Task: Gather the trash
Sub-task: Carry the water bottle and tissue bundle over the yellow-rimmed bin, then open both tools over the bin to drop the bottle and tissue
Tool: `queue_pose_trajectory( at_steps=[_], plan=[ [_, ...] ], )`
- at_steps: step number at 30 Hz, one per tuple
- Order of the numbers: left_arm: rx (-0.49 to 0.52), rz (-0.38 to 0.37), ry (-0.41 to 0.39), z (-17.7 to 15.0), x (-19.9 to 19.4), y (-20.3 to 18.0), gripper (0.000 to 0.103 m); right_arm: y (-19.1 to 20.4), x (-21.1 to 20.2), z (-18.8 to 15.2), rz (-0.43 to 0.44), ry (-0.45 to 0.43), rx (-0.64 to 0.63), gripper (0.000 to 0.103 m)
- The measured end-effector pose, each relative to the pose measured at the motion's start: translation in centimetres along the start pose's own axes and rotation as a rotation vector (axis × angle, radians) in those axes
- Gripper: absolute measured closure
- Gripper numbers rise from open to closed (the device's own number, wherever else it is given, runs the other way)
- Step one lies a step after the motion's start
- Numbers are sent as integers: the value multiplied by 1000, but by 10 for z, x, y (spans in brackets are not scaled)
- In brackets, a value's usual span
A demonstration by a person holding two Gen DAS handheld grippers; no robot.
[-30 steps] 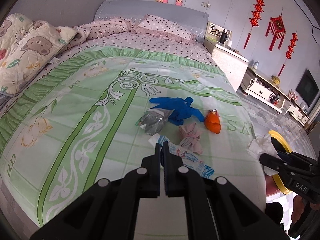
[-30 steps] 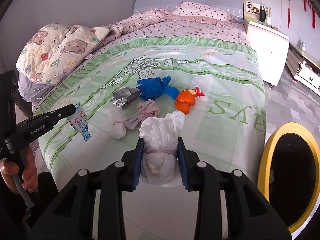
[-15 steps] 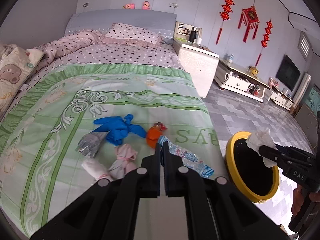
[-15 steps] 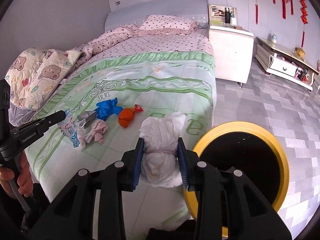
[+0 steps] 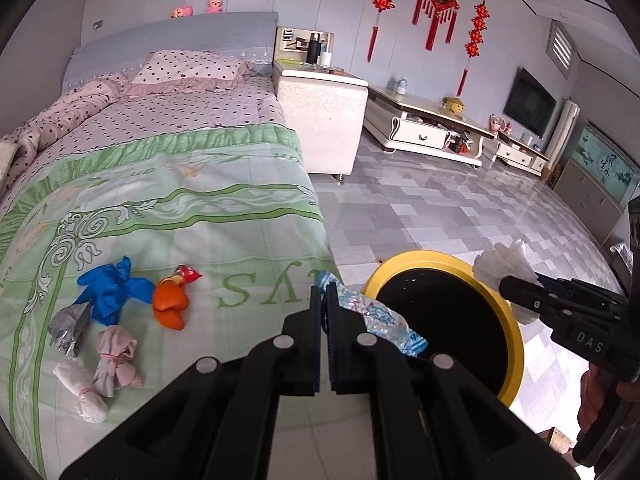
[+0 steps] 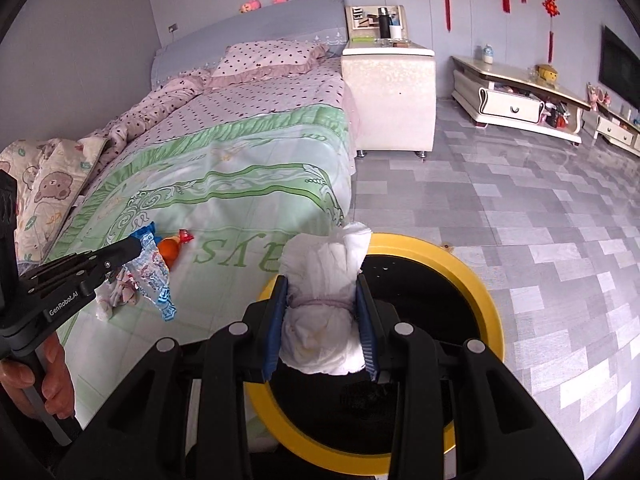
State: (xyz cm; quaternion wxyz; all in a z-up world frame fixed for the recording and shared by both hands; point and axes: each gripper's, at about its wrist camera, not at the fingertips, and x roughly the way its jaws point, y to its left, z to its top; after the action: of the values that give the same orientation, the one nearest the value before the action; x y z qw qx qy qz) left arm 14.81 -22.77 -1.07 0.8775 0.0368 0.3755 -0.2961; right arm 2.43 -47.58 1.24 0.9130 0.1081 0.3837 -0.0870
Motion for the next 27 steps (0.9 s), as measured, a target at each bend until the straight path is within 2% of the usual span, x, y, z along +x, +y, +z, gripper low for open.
queue_pose_trajectory(
  at_steps=[15,27],
  plan=[
    [53,-53,120,-8,79,-67,101,-62,41,-18,-32,69,110,71],
    [51,-83,147,-18,87,-84,100,-69,44,-18,-33,74,127,68]
  ],
)
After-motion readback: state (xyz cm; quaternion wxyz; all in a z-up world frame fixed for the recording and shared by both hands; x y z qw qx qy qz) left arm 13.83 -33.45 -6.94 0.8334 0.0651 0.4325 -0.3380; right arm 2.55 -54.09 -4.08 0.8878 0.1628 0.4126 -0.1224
